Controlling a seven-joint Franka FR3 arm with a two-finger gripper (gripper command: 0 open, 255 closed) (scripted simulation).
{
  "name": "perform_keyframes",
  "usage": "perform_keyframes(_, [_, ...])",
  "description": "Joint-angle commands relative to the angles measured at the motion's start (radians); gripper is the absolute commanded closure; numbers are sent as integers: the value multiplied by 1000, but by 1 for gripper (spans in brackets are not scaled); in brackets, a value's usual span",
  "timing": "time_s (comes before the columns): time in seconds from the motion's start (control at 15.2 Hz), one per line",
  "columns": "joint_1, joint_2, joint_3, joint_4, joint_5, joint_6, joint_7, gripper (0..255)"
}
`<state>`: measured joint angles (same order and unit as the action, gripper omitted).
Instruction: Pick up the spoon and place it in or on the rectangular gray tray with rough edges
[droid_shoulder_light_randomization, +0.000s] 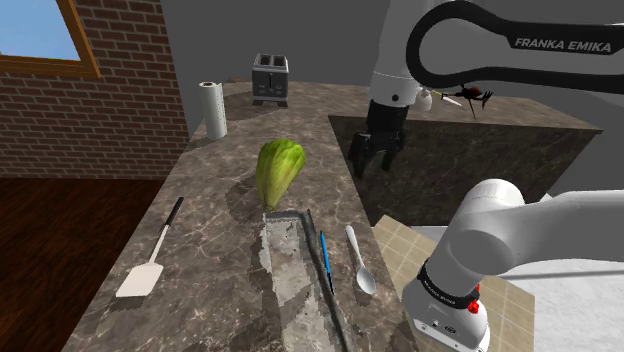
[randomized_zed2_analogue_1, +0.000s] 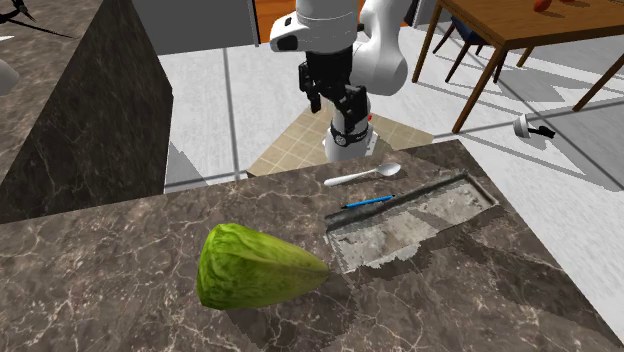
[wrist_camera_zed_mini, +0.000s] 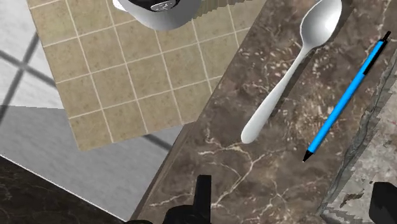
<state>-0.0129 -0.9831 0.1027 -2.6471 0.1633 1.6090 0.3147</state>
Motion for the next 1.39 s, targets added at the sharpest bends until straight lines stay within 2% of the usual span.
perform_keyframes(0.0, [5, -42, 56, -61, 37, 16, 79, 0])
perform_keyframes(0.4, [55, -131, 245, -199, 185, 52, 319, 0])
perform_keyframes(0.79, [128, -117, 467, -274, 375, 123, 567, 0])
perform_keyframes(1.32, [163, -87, 534, -357, 449, 231, 566, 0])
